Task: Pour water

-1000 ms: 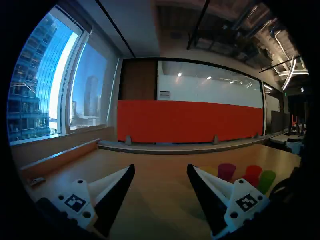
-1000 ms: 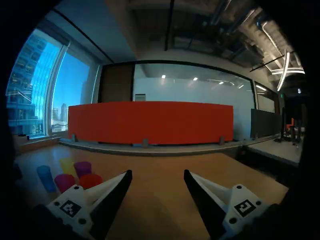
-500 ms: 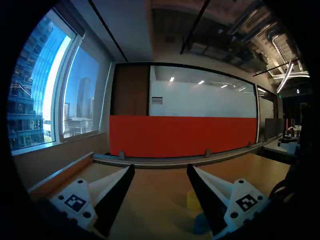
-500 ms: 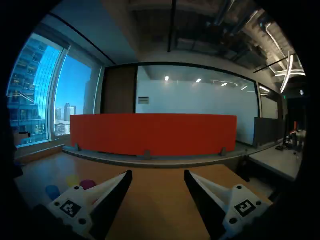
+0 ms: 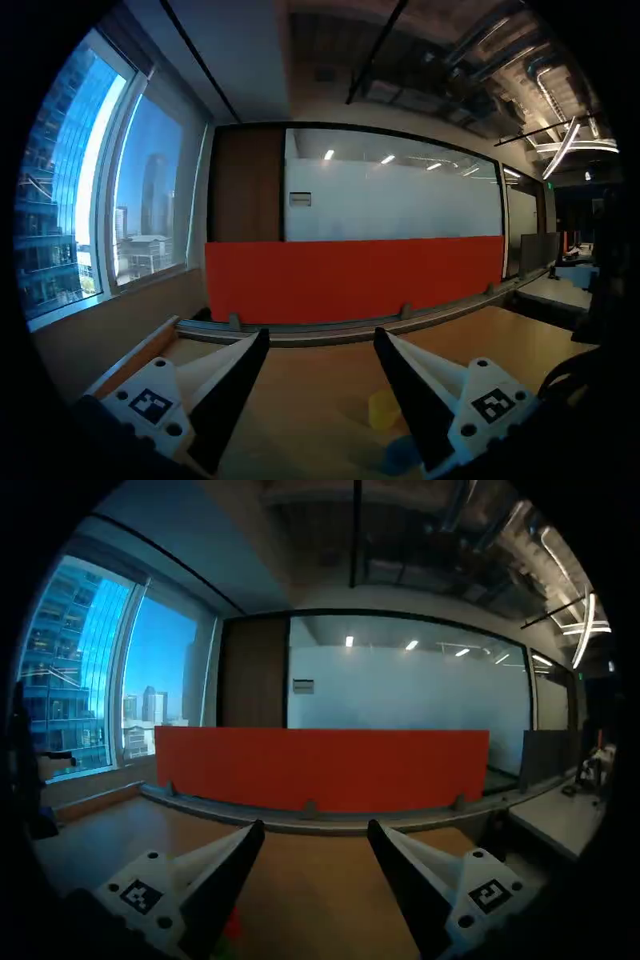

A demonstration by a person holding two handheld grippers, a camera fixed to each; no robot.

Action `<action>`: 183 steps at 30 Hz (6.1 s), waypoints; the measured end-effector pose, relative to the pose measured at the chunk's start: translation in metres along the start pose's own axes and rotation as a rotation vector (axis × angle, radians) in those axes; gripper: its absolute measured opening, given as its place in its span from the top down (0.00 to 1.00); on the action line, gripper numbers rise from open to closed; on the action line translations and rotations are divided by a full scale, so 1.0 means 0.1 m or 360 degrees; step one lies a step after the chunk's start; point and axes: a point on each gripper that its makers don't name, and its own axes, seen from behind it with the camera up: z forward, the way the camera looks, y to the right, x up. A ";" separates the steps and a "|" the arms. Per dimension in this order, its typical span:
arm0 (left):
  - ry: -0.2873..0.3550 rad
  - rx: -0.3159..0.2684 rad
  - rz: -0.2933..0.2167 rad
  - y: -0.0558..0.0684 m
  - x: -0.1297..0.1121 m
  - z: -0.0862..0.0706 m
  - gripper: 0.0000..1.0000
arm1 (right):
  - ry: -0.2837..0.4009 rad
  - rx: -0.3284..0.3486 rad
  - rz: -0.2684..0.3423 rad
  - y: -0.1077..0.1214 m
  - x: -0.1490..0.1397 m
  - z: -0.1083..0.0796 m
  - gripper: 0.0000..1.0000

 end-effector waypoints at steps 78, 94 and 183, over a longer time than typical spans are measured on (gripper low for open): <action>-0.0525 -0.0930 0.0141 1.02 -1.33 -0.11 0.03 | -0.0485 0.1253 -0.0323 -1.27 -1.17 -0.41 0.00; -0.0729 -0.0980 0.0288 1.09 -2.08 -0.22 0.03 | -0.0665 0.1302 -0.0412 -1.30 -1.90 -0.38 0.00; -0.0946 -0.1092 0.0274 1.41 -2.91 0.12 0.14 | -0.0843 0.1318 -0.0484 -1.60 -2.89 -0.15 0.08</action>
